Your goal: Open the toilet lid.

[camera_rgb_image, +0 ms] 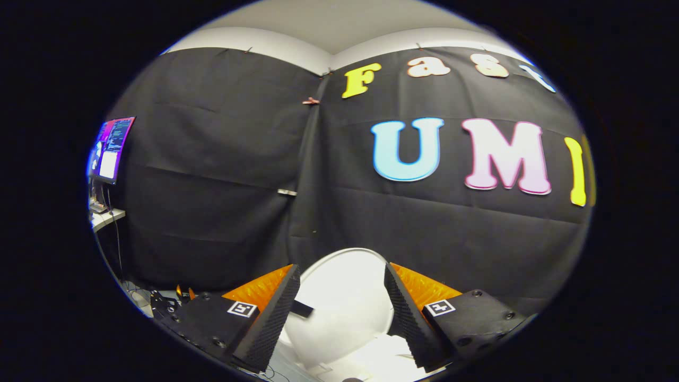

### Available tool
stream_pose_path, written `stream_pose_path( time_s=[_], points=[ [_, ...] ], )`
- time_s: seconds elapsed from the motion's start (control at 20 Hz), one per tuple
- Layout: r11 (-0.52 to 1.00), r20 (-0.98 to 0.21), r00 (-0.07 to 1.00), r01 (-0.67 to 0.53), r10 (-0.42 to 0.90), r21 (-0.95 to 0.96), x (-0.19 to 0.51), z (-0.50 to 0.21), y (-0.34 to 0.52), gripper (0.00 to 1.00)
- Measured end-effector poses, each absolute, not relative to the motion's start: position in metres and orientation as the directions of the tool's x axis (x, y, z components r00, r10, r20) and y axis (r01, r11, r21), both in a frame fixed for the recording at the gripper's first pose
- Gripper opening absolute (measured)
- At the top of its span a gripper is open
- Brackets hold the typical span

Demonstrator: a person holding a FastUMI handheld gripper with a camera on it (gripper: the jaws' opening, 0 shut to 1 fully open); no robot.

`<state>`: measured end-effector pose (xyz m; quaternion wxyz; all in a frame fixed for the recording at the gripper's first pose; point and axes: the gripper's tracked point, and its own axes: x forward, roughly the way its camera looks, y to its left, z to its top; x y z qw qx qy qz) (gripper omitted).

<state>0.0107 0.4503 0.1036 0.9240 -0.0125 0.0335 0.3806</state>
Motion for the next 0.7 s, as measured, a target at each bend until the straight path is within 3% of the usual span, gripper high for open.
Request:
stream_pose_path(
  time_s=[0.35, 0.7],
  points=[
    [0.904, 0.007, 0.905, -0.423, 0.424, -0.051, 0.043, 0.113, 0.238, 0.98],
    [0.986, -0.005, 0.986, -0.168, 0.168, 0.020, 0.043, 0.072, 0.084, 0.99]
  ],
)
